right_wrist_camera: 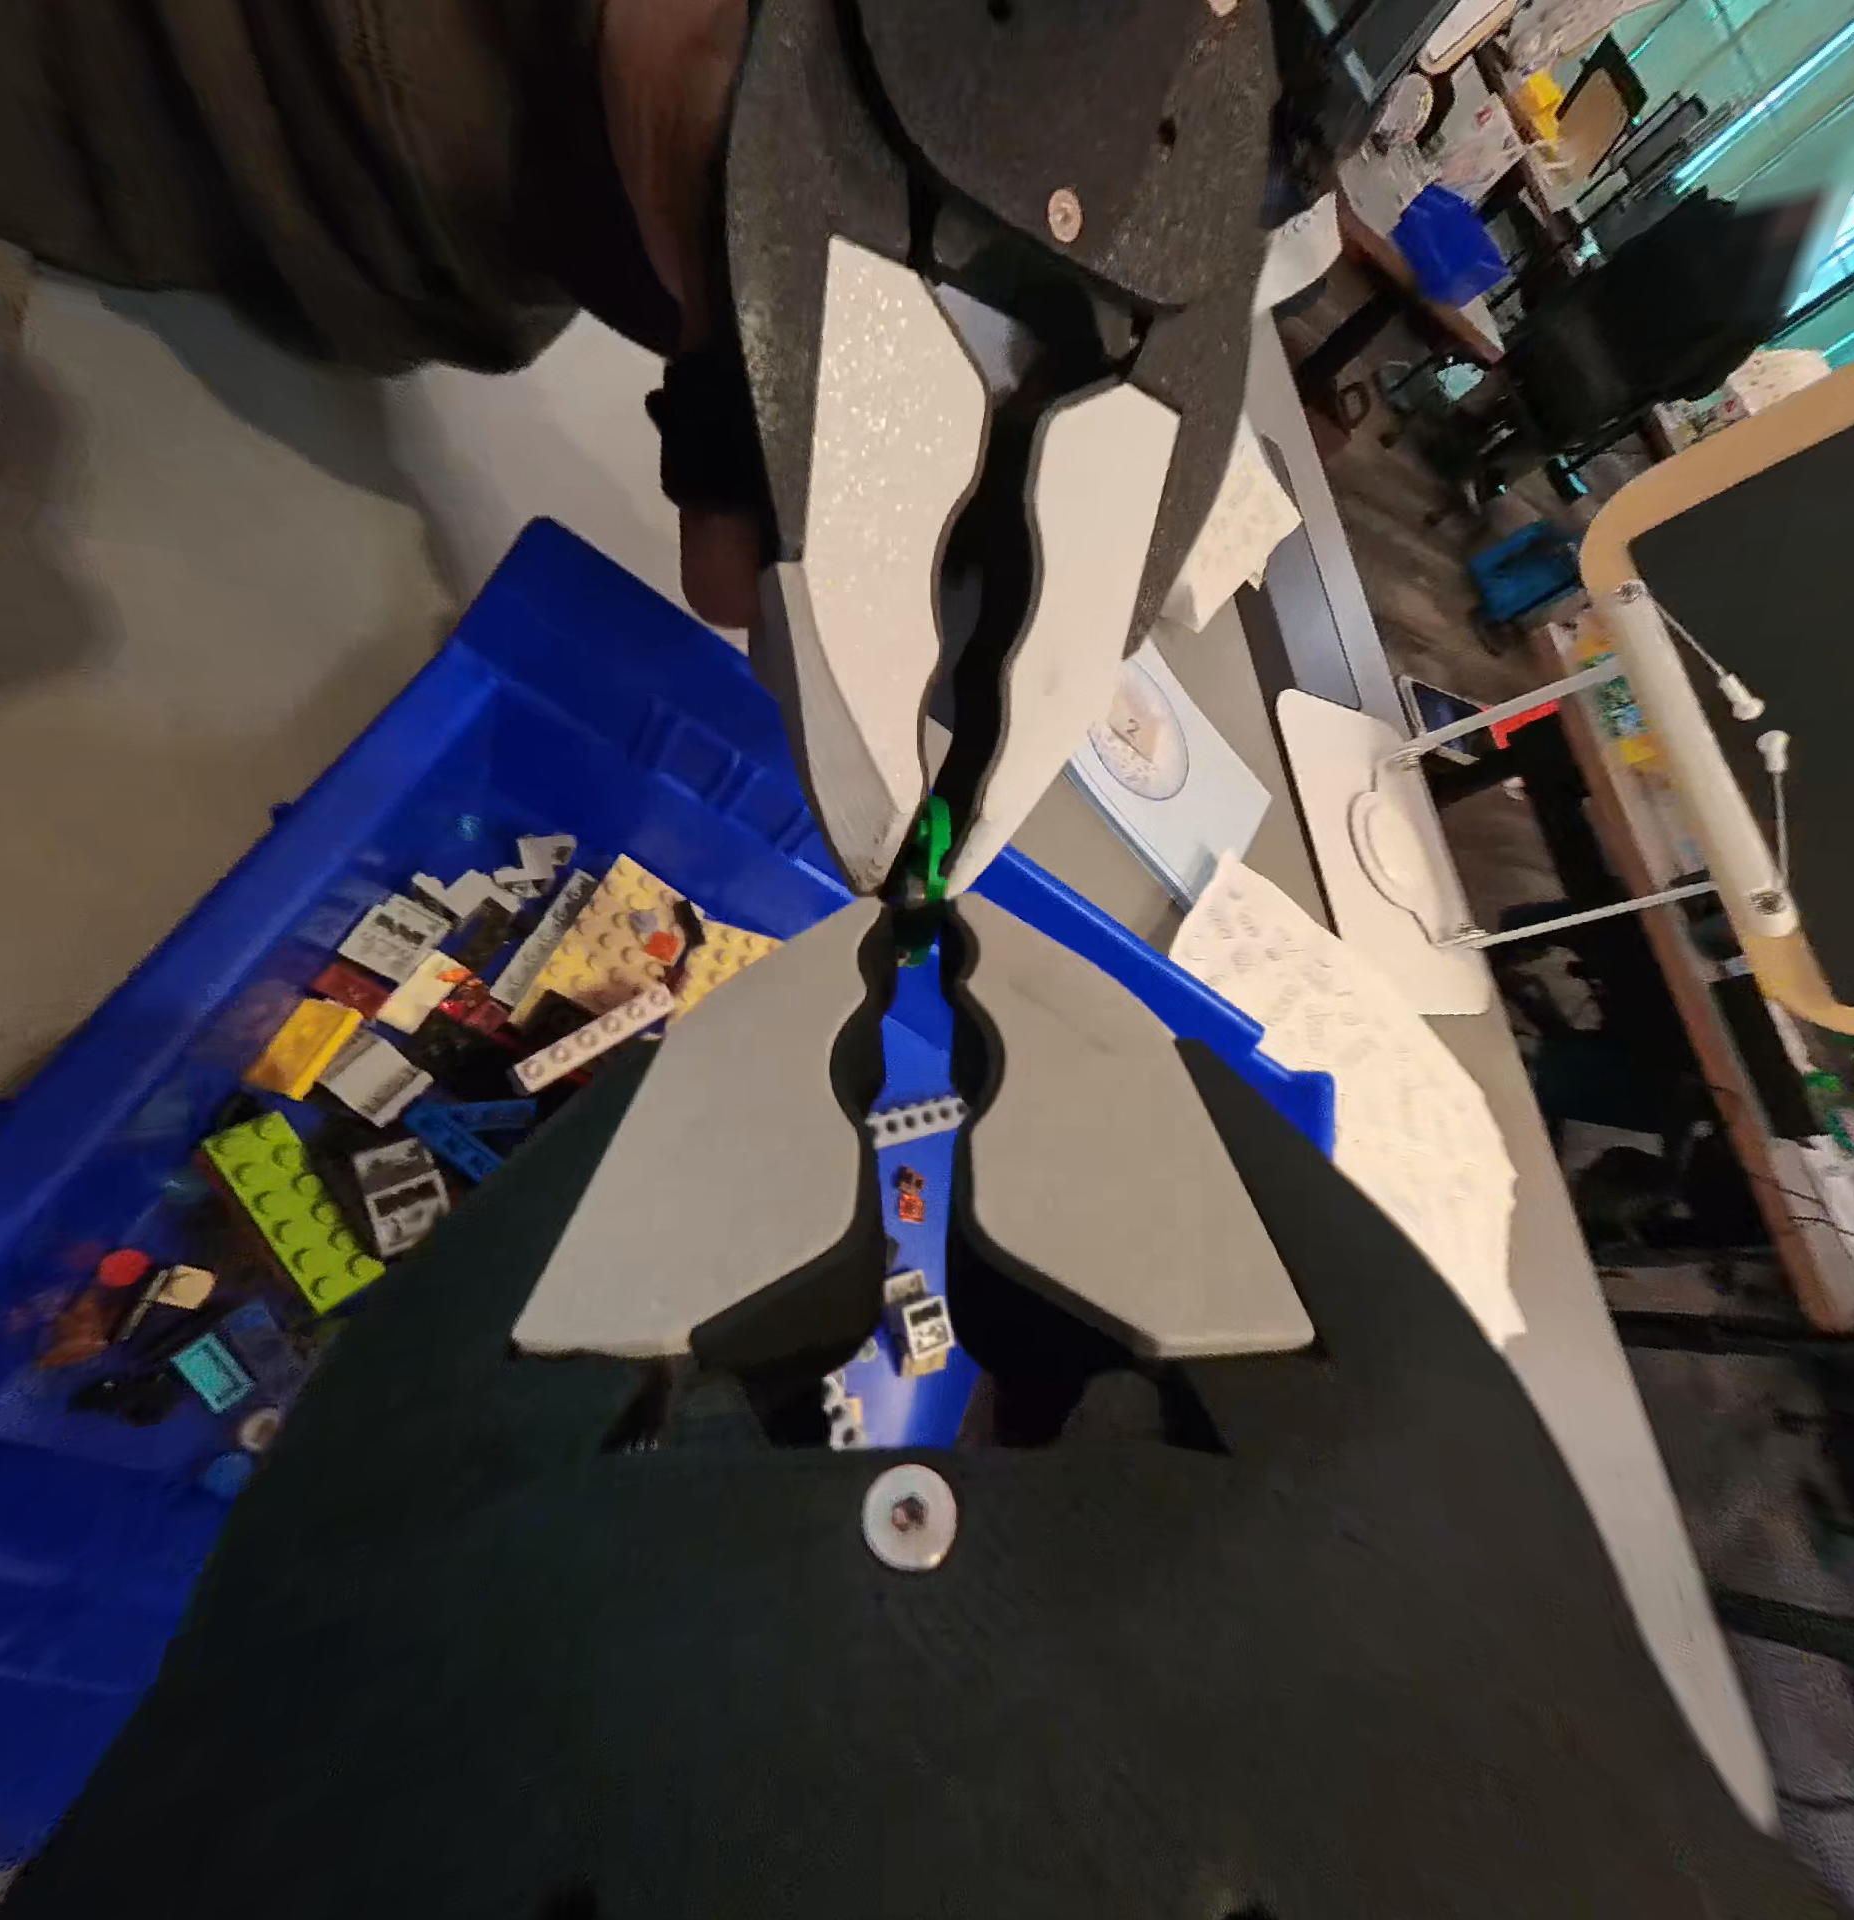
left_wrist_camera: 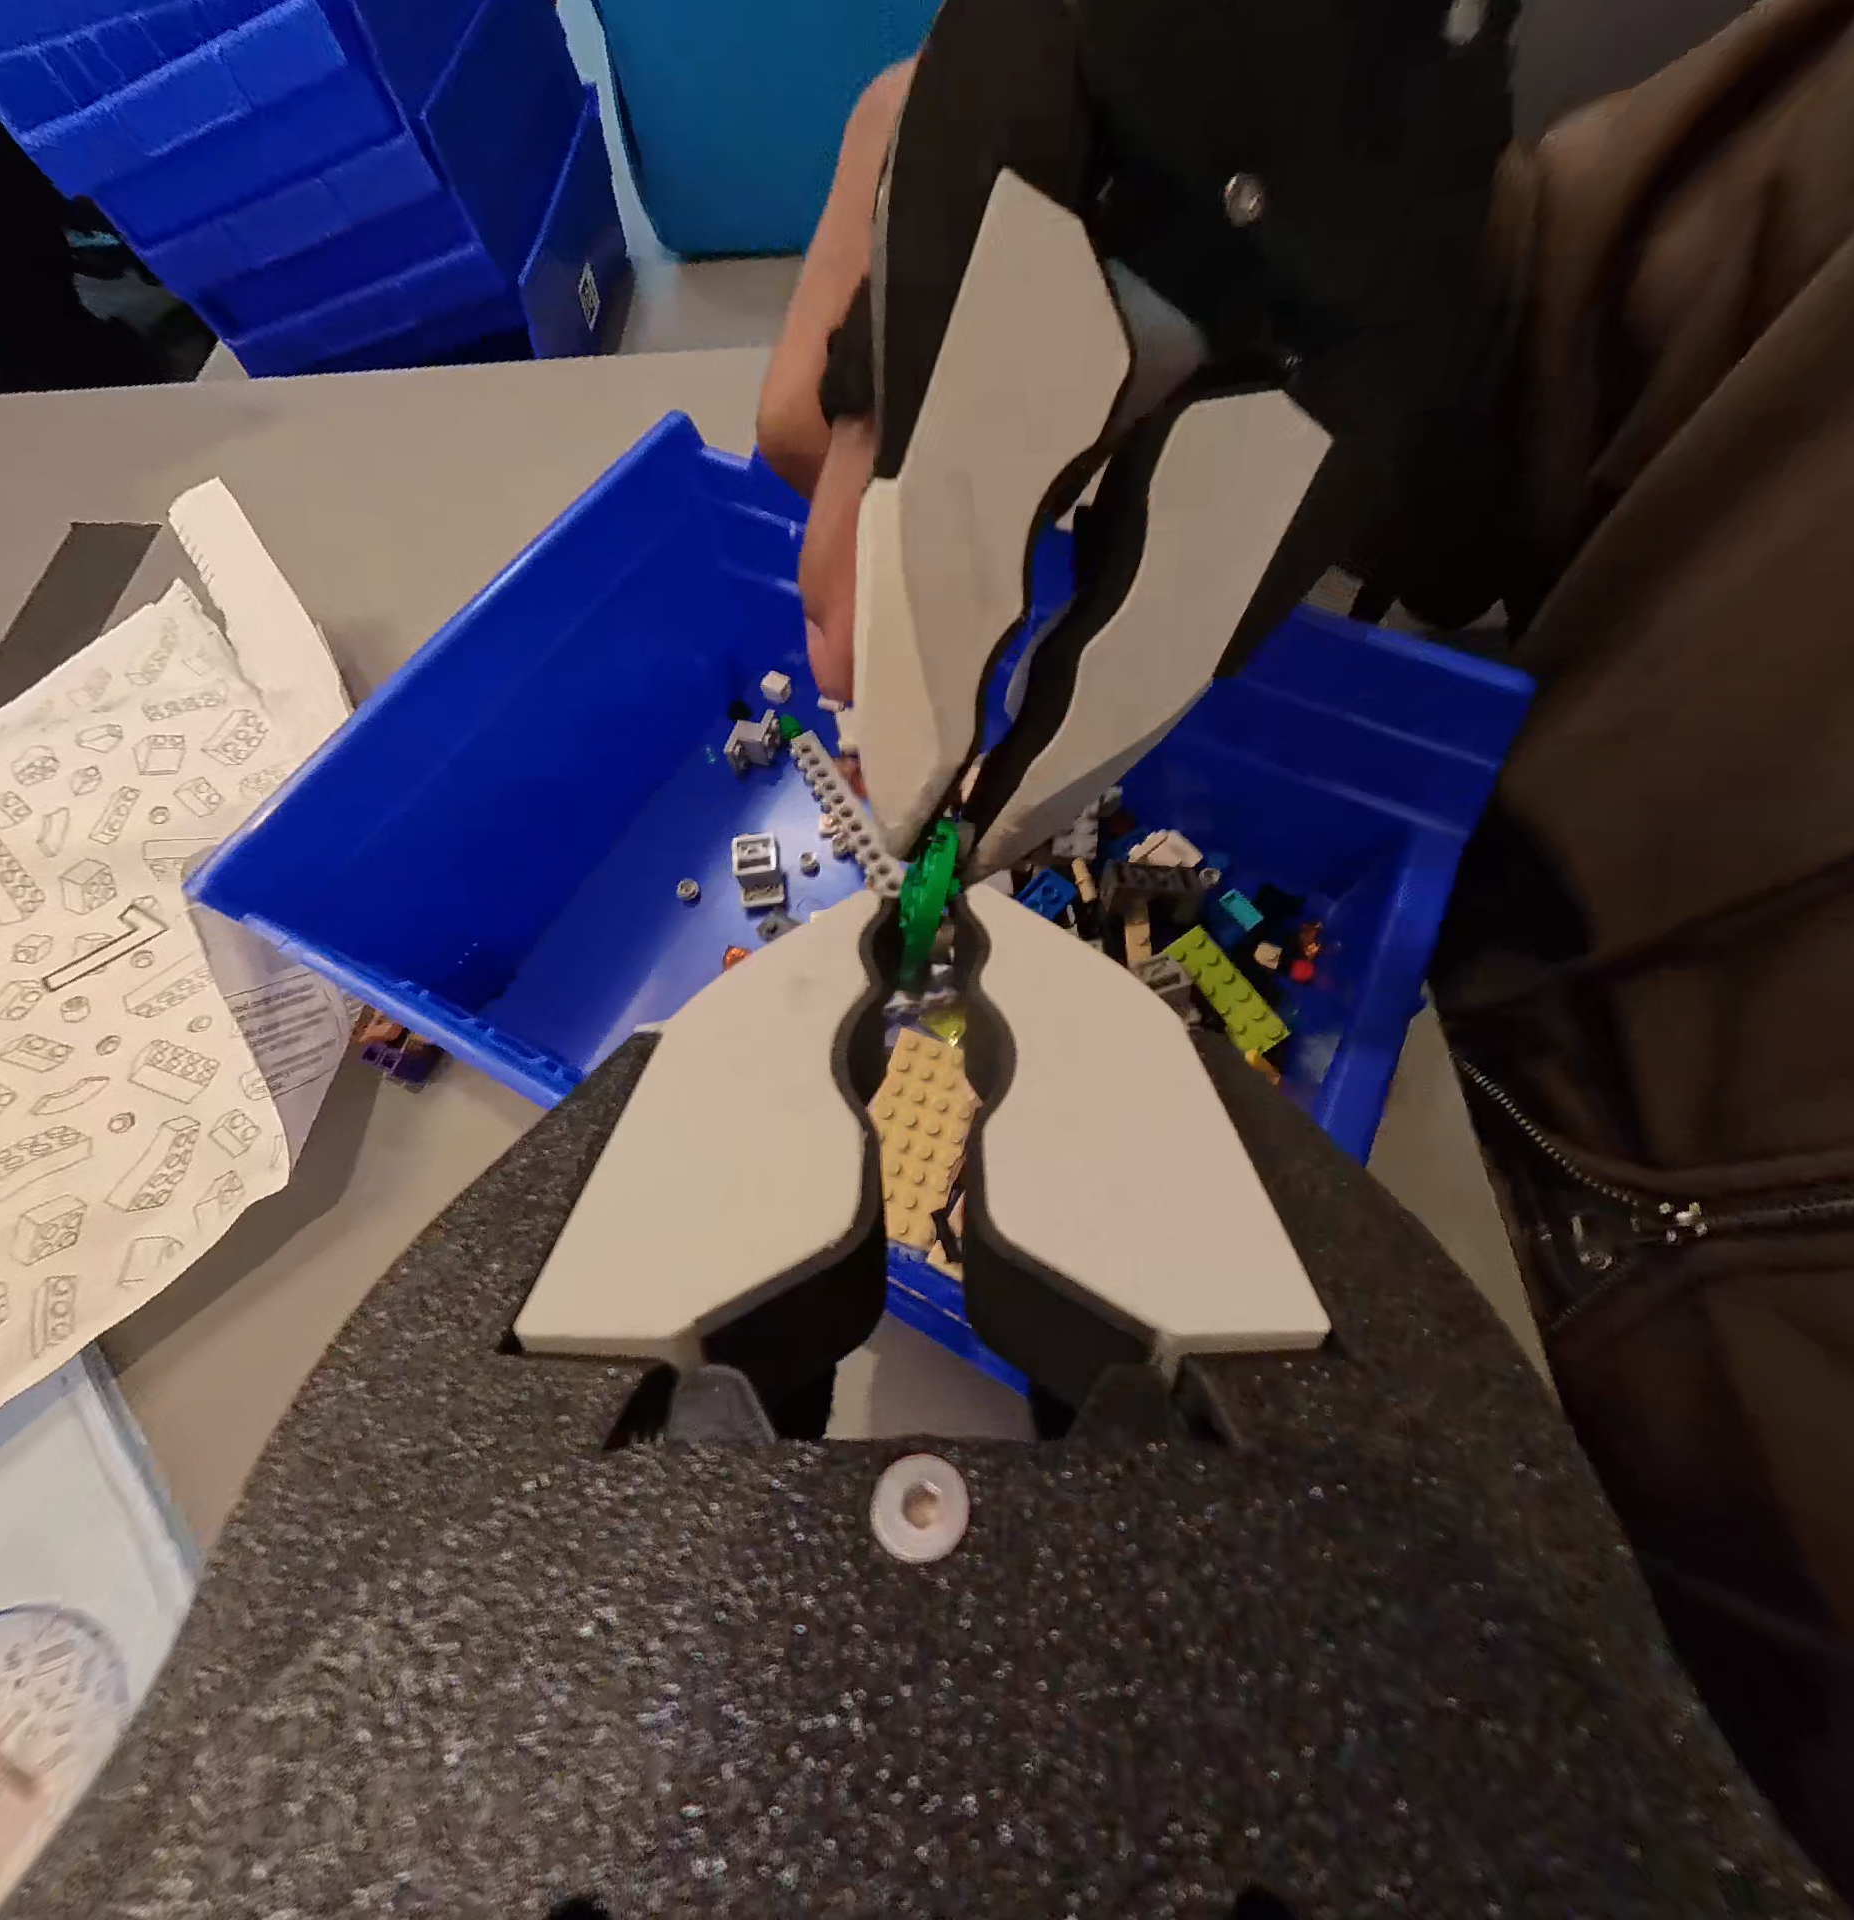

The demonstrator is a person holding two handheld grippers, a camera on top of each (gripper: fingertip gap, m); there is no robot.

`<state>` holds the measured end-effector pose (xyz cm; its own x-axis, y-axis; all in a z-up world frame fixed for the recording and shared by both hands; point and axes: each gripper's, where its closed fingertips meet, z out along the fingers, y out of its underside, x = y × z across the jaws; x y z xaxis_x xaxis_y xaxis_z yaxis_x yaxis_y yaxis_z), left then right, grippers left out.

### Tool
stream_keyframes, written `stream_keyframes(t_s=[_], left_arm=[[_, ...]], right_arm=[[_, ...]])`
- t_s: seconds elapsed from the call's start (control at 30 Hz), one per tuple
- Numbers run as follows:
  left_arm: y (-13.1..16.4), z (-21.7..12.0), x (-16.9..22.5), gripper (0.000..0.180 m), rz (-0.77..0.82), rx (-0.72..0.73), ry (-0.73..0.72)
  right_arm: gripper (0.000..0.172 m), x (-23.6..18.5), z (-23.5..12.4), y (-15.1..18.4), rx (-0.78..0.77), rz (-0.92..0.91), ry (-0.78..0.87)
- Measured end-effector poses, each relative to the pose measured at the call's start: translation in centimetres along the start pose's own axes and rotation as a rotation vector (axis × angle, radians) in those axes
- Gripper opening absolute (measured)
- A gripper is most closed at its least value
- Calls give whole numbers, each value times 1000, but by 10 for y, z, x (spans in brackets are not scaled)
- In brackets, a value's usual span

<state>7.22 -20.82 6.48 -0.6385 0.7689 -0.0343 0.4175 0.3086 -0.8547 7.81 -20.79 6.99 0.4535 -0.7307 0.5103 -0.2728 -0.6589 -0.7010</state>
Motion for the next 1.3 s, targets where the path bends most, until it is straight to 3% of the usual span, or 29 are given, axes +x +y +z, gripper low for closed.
stream_keyframes(t_s=[0.03,0.13,0.27,0.37,0.53,0.67,0.8,0.9,1.0,1.3], left_arm=[[-4,-2,-1,11,-25,38,8],[-23,-12,-9,23,-152,191,31],[-44,-22,-16,24,-313,396,103],[-60,-29,-15,22,-396,545,181],[-69,-33,-13,8,-442,663,232],[-76,-50,-23,6,-479,791,223],[-59,-35,-26,6,-473,595,159],[-44,-24,-26,6,-467,424,115],[-31,-17,-28,6,-443,277,58],[-18,-3,-27,6,-422,155,50]], right_arm=[[7,3,-1,-2,28,41,6],[6,21,-9,-11,154,212,76],[6,44,-31,-36,432,452,149],[6,48,-38,-48,553,570,124],[6,51,-38,-51,626,654,118],[4,45,-26,-38,507,617,124],[10,46,-18,-22,338,443,251],[26,58,-26,-11,193,145,428],[32,56,-25,-10,137,-107,481],[34,40,-12,-16,130,-476,497]])
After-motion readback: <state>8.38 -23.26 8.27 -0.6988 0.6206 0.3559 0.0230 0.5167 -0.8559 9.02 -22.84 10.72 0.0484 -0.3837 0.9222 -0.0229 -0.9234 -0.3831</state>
